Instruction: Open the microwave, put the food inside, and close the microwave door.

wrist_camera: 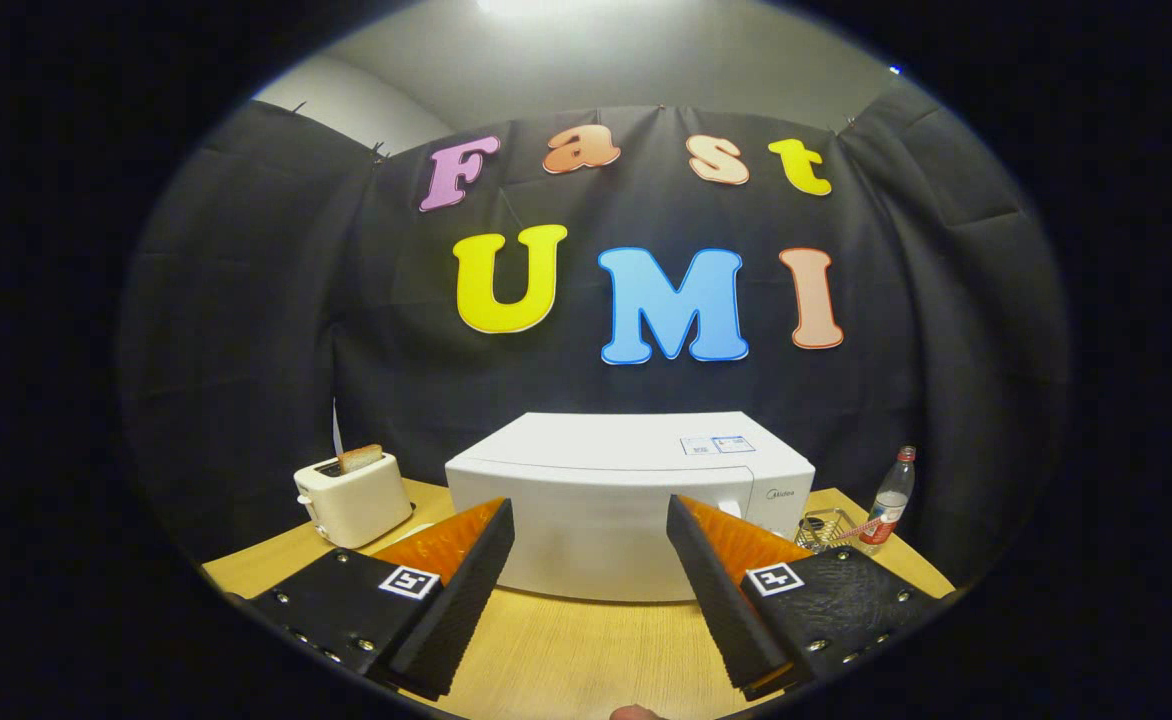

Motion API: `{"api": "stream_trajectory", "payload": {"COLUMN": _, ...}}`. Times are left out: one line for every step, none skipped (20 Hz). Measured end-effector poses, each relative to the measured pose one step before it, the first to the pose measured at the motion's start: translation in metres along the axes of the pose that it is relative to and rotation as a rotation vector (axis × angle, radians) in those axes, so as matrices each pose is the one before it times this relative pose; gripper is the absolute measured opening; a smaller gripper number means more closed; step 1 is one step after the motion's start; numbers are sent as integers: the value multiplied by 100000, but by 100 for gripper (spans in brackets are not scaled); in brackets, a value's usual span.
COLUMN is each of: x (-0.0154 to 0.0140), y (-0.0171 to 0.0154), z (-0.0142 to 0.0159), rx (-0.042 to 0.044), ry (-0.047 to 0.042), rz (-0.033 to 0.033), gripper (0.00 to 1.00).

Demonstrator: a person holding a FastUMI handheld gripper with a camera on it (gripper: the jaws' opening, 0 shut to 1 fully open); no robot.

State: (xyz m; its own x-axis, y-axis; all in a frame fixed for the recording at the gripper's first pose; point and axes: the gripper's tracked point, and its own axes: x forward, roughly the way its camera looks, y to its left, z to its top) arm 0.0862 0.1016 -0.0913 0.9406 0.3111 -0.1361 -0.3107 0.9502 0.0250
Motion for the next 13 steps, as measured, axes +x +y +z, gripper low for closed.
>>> {"api": "stream_trajectory", "payload": {"x": -915, "y": 70, "z": 252, "rx": -804, "ry": -699, "rz": -552, "gripper": 96}}
{"api": "stream_trajectory", "payload": {"x": -949, "y": -1, "z": 77, "rx": -570, "ry": -600, "rz": -466, "gripper": 96}}
{"api": "stream_trajectory", "payload": {"x": -810, "y": 64, "z": 58, "rx": -220, "ry": -253, "rz": -379, "gripper": 96}}
{"api": "stream_trajectory", "payload": {"x": -689, "y": 1, "z": 117, "rx": 0, "ry": -325, "rz": -524, "gripper": 96}}
{"api": "stream_trajectory", "payload": {"x": -662, "y": -114, "z": 70, "rx": 346, "ry": -236, "rz": -851, "gripper": 96}}
{"api": "stream_trajectory", "payload": {"x": -644, "y": -55, "z": -27, "rx": 625, "ry": -99, "rz": -584, "gripper": 96}}
{"api": "stream_trajectory", "payload": {"x": -526, "y": -67, "z": 115, "rx": 908, "ry": -79, "rz": -544, "gripper": 96}}
{"api": "stream_trajectory", "payload": {"x": -426, "y": -26, "z": -115, "rx": 966, "ry": 36, "rz": -332, "gripper": 96}}
{"api": "stream_trajectory", "payload": {"x": -345, "y": 38, "z": -6, "rx": 931, "ry": 272, "rz": -85, "gripper": 96}}
{"api": "stream_trajectory", "payload": {"x": -339, "y": -26, "z": 41, "rx": 784, "ry": 363, "rz": -148, "gripper": 96}}
{"api": "stream_trajectory", "payload": {"x": -322, "y": 7, "z": 16, "rx": 396, "ry": 178, "rz": -306, "gripper": 96}}
{"api": "stream_trajectory", "payload": {"x": -167, "y": 18, "z": 81, "rx": 257, "ry": -124, "rz": -121, "gripper": 96}}
{"api": "stream_trajectory", "payload": {"x": -219, "y": 41, "z": 208, "rx": 273, "ry": -433, "rz": 30, "gripper": 96}}
